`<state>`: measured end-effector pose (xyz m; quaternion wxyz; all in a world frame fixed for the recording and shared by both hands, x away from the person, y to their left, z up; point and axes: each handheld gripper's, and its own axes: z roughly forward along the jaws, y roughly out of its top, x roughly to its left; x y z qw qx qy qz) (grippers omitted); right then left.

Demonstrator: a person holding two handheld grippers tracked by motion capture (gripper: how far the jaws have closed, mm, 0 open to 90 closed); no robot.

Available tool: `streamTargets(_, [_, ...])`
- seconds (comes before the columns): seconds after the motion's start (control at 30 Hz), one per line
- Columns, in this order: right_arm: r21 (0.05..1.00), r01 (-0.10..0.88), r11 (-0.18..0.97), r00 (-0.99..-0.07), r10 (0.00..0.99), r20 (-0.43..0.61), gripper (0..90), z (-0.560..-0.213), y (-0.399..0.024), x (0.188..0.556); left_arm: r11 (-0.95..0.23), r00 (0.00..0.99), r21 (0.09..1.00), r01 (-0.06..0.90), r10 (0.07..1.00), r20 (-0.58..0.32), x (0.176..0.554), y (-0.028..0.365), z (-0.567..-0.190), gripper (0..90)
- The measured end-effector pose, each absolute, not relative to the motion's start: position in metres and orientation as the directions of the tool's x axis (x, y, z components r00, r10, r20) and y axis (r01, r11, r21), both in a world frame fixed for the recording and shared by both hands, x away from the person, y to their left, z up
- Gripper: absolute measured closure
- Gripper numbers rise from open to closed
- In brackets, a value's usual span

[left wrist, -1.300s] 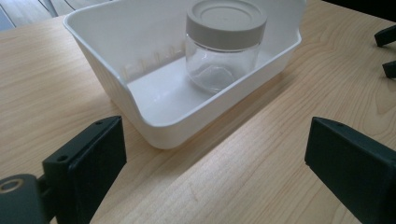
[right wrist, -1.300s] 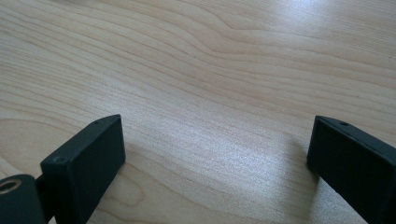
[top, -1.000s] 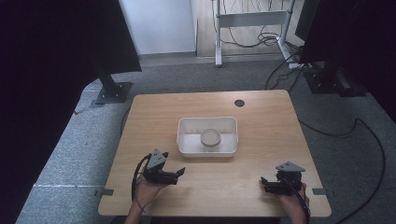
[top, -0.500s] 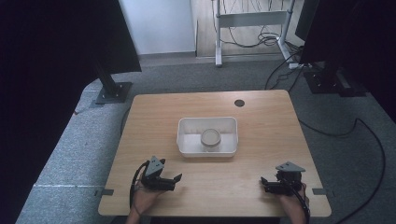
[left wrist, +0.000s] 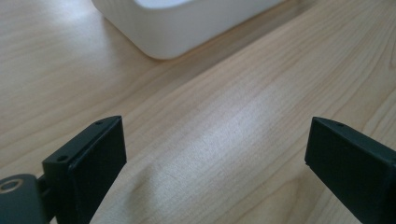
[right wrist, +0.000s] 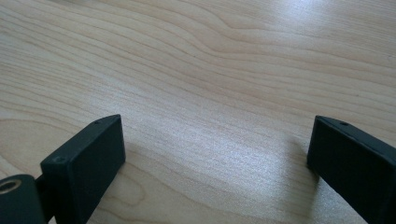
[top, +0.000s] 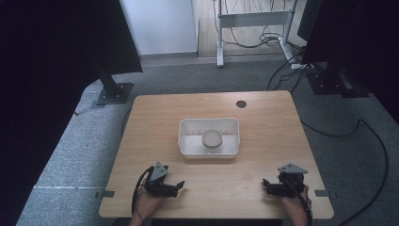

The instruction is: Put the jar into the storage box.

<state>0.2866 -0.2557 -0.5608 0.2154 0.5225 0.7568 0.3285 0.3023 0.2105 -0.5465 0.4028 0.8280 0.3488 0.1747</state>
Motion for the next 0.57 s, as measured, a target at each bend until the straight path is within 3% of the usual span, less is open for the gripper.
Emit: streamTargets(0.57, [0.722,0.65,0.237,-0.36,0.933,0.018,3.9,-0.5608,-0.2556,0.2865,-0.498,0.709,0.728,0.471,0.704,0.023,0.3044,0.2055,-0.553,5.3])
